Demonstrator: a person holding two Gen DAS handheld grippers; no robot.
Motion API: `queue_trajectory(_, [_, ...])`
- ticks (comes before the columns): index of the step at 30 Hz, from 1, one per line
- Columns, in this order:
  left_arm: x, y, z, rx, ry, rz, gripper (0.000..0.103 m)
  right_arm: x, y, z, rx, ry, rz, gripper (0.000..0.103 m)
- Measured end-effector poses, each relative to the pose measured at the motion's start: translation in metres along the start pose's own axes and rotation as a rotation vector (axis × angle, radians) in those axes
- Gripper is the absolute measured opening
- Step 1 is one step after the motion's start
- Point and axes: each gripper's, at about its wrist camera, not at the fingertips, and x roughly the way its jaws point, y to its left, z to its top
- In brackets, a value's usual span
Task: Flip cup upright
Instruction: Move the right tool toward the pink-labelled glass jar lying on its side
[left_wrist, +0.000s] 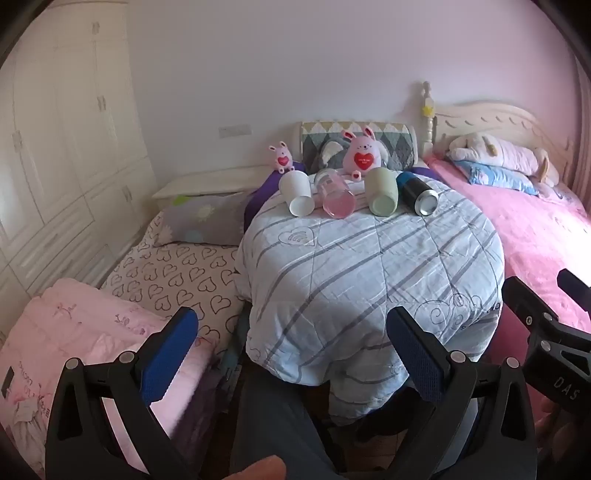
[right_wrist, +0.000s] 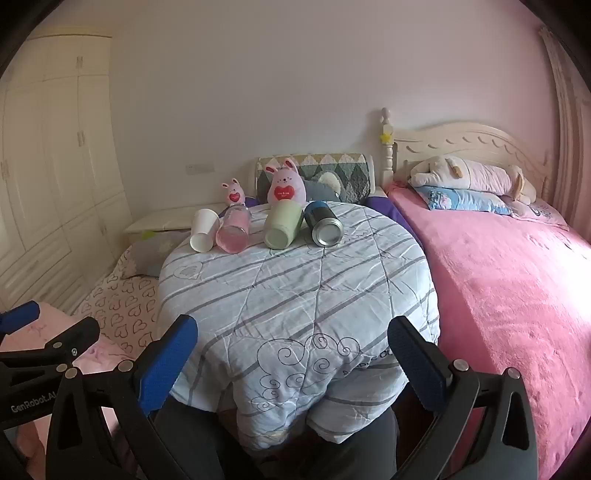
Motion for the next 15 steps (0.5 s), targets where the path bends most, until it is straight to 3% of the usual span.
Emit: queue_trajectory(15, [0.002, 0.002, -0.001, -0.015, -0.006, 0.006, 0.103, 0.002, 0.002, 0.002, -0.006, 0.004, 0.001, 0.103])
